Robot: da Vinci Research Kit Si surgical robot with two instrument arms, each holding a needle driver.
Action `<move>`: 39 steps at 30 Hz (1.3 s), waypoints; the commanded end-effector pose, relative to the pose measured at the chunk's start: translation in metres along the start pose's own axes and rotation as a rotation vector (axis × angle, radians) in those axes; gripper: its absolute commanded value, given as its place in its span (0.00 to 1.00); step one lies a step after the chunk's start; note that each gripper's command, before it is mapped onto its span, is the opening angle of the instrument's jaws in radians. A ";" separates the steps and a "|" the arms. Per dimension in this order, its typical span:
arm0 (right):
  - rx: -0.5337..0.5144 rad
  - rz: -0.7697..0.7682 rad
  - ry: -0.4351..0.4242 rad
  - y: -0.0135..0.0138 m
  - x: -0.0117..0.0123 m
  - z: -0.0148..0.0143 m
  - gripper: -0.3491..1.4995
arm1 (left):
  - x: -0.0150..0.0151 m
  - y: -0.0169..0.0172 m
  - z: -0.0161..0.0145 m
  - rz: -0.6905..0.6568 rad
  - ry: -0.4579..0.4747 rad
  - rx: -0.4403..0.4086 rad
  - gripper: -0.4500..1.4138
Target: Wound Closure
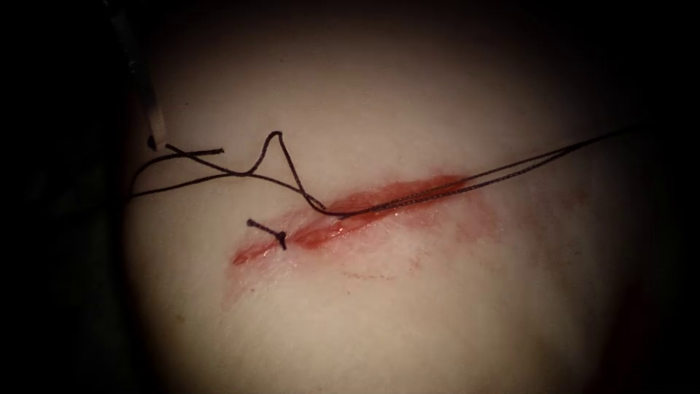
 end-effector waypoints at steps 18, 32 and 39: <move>0.427 -0.281 -0.291 -0.0182 -0.0104 0.0003 0.35 | -0.0055 0.0015 0.0046 -0.249 -0.136 -0.085 0.00; 0.556 -0.513 -0.340 -0.0283 -0.0336 0.0123 0.15 | -0.0059 0.0025 0.0059 -0.286 -0.176 -0.104 0.00; 0.574 -0.528 -0.371 -0.0321 -0.0372 0.0114 0.39 | -0.0044 0.0006 0.0044 -0.169 -0.105 -0.079 0.00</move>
